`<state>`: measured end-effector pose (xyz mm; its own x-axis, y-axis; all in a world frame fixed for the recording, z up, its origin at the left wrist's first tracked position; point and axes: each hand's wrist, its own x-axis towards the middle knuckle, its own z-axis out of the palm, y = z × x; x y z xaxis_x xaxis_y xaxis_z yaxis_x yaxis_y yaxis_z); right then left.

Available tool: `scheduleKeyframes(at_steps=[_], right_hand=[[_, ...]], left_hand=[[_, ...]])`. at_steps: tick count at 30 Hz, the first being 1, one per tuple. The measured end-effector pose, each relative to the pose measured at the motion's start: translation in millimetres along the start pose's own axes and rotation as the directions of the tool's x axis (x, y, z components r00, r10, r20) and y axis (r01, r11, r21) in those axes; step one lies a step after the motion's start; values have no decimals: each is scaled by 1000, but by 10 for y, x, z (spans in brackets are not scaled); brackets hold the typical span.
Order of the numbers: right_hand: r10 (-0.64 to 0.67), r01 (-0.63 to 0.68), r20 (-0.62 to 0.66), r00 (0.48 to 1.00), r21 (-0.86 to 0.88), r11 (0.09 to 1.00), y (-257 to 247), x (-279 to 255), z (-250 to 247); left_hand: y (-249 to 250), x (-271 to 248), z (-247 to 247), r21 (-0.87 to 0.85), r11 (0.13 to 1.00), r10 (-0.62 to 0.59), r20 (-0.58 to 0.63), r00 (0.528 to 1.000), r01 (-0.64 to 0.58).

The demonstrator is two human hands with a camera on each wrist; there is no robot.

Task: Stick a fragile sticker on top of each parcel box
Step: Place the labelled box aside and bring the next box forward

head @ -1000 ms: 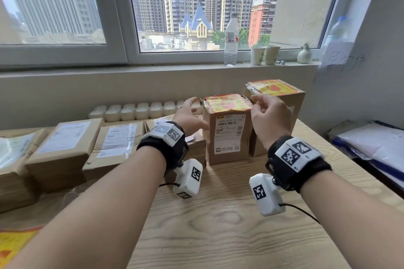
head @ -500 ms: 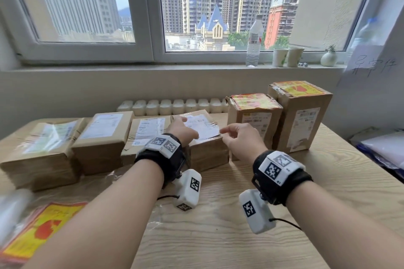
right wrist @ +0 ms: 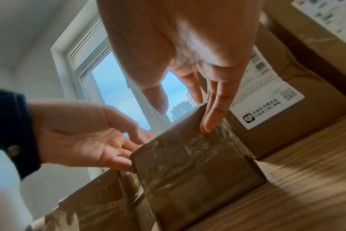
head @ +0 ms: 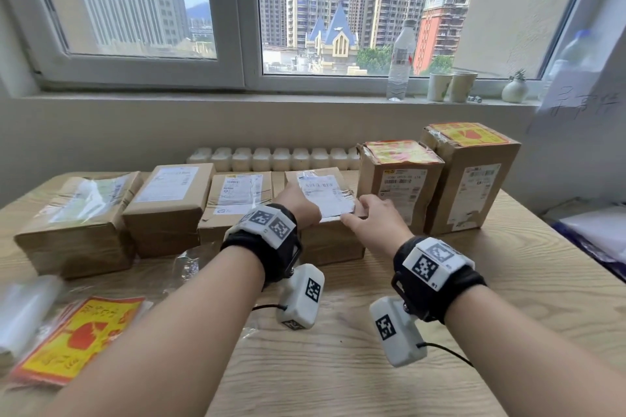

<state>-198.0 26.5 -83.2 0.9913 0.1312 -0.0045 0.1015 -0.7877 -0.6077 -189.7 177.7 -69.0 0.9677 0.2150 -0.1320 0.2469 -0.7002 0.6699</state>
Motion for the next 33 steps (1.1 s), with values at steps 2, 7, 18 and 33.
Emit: scheduleKeyframes(at_steps=[2,7,18,33], right_hand=[[8,-8,4,1000,59,998,62,-15,-2],[72,-76,44,996,85,993,236,-111,-20],[139,-145,40,989,196,970,389,-240,12],[-17,25,-20,1000,482,876,199,-524,-192]], left_hand=[[21,-90,-36,52,998,-33,48,998,30],[61,-237,-118,90,993,-82,98,992,73],[-167,-382,138,-78,988,-113,224,968,134],[-297,-626,-248,-413,906,10,234,972,90]])
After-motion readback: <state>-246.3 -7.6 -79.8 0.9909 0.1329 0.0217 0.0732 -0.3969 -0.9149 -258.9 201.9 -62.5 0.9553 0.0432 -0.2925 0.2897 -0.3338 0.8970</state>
